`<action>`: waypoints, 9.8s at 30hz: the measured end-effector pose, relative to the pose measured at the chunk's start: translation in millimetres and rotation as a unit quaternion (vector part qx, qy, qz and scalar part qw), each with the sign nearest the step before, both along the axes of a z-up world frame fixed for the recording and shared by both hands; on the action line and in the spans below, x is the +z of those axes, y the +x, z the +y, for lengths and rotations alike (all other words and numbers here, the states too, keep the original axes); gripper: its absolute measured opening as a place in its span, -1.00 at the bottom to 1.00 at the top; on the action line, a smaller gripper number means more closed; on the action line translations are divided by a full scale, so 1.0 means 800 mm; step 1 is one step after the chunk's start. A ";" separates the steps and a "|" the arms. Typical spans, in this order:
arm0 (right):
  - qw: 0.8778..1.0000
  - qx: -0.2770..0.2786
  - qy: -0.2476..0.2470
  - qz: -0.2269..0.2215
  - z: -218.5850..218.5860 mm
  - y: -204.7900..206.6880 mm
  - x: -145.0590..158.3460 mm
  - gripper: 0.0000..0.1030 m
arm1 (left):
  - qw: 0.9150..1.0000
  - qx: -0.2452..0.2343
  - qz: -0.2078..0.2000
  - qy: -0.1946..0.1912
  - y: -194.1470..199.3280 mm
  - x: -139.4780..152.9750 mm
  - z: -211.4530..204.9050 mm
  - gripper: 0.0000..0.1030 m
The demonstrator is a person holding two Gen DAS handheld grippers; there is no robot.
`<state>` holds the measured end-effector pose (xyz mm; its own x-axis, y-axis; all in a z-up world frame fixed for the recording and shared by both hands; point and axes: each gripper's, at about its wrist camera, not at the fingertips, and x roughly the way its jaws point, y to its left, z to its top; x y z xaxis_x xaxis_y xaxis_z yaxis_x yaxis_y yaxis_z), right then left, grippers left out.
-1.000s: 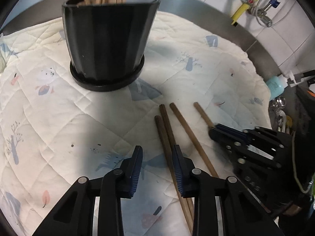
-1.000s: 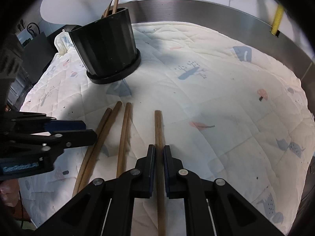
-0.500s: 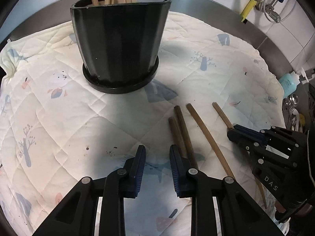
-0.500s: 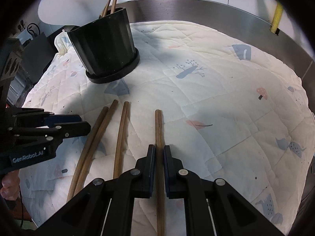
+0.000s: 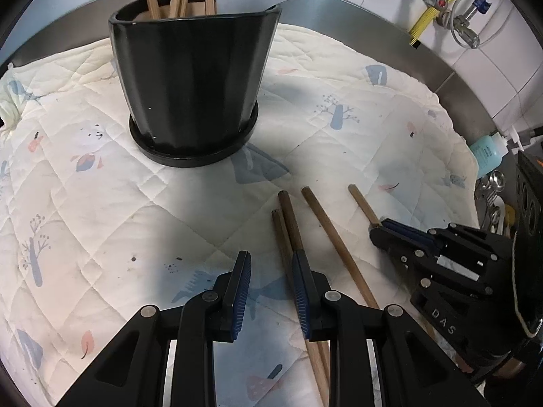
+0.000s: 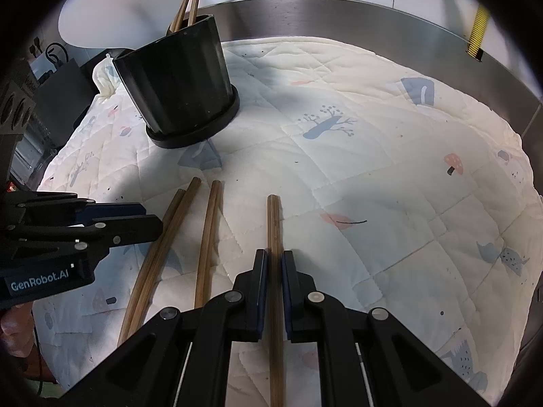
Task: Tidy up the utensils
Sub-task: 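Grasp a wooden chopstick with the left tool while the right tool grasps another, then lift both held chopsticks up toward the black holder, then lower the chopsticks into the black holder and open both tools, then withdraw both tools back over the last two chopsticks, then grasp a wooden chopstick with the left tool while the right tool grasps the other, then lift both held chopsticks up toward the black holder, then lower the chopsticks into the black holder and open both tools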
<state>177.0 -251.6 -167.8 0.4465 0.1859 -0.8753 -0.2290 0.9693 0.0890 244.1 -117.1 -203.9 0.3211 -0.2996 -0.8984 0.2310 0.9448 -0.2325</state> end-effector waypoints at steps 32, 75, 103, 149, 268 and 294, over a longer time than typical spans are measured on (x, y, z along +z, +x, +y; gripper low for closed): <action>0.999 -0.009 0.009 -0.045 -0.011 -0.008 0.049 -0.81 | 0.995 0.012 -0.101 -0.012 -0.026 0.067 0.026 -0.87; 0.954 -0.010 0.013 -0.299 0.057 0.041 0.320 -0.81 | 0.932 0.087 -0.341 -0.085 0.092 0.298 0.156 -0.87; 0.981 0.003 0.038 -0.193 0.075 0.087 0.235 -0.35 | 0.961 0.059 -0.260 -0.072 0.094 0.252 0.164 -0.72; 0.999 0.032 0.034 0.003 0.044 0.026 -0.003 -0.69 | 0.992 0.026 -0.122 -0.020 -0.047 0.115 0.124 -0.24; 0.943 -0.013 0.067 -0.326 0.069 0.060 0.329 -0.82 | 0.961 0.037 -0.266 -0.057 0.093 0.269 0.151 -0.86; 0.969 -0.021 0.067 -0.237 0.061 0.067 0.250 -0.33 | 0.960 0.058 -0.270 -0.051 0.042 0.283 0.183 0.12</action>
